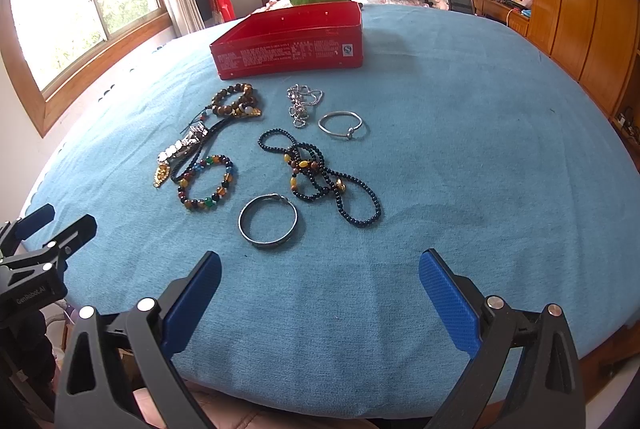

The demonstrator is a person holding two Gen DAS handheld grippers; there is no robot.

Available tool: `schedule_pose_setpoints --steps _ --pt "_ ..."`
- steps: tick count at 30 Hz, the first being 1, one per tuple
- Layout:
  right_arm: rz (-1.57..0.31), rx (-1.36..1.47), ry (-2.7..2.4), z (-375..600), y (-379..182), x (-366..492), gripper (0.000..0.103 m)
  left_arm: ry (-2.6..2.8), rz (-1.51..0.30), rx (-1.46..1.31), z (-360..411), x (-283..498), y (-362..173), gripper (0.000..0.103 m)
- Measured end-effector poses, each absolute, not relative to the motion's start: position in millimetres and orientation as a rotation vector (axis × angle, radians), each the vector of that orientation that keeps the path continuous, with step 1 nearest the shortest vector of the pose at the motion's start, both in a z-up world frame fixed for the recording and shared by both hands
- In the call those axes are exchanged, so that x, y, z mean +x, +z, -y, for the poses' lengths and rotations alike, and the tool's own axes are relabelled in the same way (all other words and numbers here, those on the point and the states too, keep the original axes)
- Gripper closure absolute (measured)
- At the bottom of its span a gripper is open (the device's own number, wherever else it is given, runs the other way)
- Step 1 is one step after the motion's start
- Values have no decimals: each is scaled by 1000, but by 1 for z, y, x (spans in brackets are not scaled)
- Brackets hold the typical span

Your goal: Organize jewelry

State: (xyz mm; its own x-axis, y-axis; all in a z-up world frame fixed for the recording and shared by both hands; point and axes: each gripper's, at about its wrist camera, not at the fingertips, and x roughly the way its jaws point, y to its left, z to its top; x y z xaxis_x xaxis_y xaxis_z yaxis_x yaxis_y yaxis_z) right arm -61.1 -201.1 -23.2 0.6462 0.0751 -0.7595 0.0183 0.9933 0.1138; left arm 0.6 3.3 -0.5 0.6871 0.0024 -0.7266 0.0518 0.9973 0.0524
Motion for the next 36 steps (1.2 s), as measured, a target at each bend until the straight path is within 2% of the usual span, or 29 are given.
schedule_pose_setpoints --steps 36 --pt "-868 116 34 200 -26 -53 4 -17 -826 67 -16 4 -3 3"
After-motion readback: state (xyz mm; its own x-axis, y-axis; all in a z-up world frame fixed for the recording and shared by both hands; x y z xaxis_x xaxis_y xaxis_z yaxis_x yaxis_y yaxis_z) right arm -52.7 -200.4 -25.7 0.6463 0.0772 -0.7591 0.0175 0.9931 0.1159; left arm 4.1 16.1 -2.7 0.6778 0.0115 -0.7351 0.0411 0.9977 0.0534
